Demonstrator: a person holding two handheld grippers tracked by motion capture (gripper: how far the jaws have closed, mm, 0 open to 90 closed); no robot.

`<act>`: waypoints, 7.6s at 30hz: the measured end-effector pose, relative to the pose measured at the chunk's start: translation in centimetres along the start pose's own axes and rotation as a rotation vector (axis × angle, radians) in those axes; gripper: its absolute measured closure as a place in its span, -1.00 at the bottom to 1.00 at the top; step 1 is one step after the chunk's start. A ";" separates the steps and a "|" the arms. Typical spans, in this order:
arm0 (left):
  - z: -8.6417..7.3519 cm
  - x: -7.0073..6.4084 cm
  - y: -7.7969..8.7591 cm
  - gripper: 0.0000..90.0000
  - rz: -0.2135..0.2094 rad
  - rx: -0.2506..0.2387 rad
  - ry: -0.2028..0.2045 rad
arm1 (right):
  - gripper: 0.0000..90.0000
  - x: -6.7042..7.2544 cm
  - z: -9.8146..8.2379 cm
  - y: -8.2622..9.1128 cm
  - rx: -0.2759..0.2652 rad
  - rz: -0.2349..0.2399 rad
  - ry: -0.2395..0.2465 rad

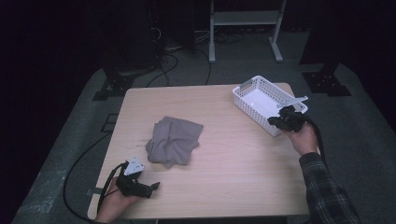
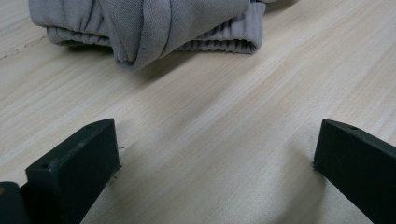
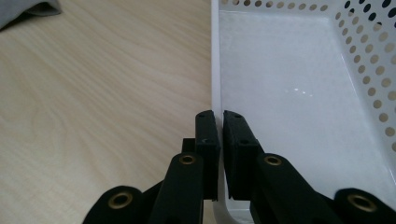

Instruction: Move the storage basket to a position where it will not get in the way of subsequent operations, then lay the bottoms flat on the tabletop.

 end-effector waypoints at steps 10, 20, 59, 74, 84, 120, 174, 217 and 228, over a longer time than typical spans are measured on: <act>0.0 0.0 0.0 -1.00 0.000 0.000 0.000 | 0.87 -2.0 0.9 -1.4 0.020 -0.024 -0.002; 0.0 0.0 0.0 -1.00 0.000 0.000 0.000 | 0.61 -2.1 1.2 -1.5 -0.001 -0.040 0.001; 0.0 0.0 0.0 -1.00 0.002 0.003 0.002 | -0.75 7.3 -5.6 5.3 -0.079 -0.005 0.003; 0.8 0.2 0.2 -1.00 -0.008 0.004 0.014 | -0.75 8.2 -11.3 6.0 -0.033 -0.005 0.000; 3.9 0.9 0.6 -1.00 0.026 -0.077 -0.022 | -0.75 7.9 -11.8 5.6 -0.045 -0.014 -0.005; 14.4 -3.8 -3.3 0.87 -0.258 -0.251 -0.008 | -0.75 7.9 -12.0 5.6 -0.032 0.018 -0.043; 15.4 -3.1 -4.4 0.01 -0.197 -0.259 -0.008 | -0.75 7.8 -12.1 5.6 -0.031 0.039 -0.031; 7.8 -0.5 -7.5 0.64 -0.178 0.041 -0.120 | -0.50 8.2 -11.2 5.7 -0.027 0.025 -0.006; 7.2 -0.5 -6.7 0.63 -0.169 0.043 -0.087 | -0.45 13.6 -3.9 3.2 -0.135 0.194 -0.011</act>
Point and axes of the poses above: each handheld gripper's, and its own axes: y roughly backward along the jaws, z roughly out of its top, x roughly to its left, the point moved 7 cm from there along -y, roughly forward along the jaws, and after that the axes turned 13 degrees about -x, right-handed, at the moved point
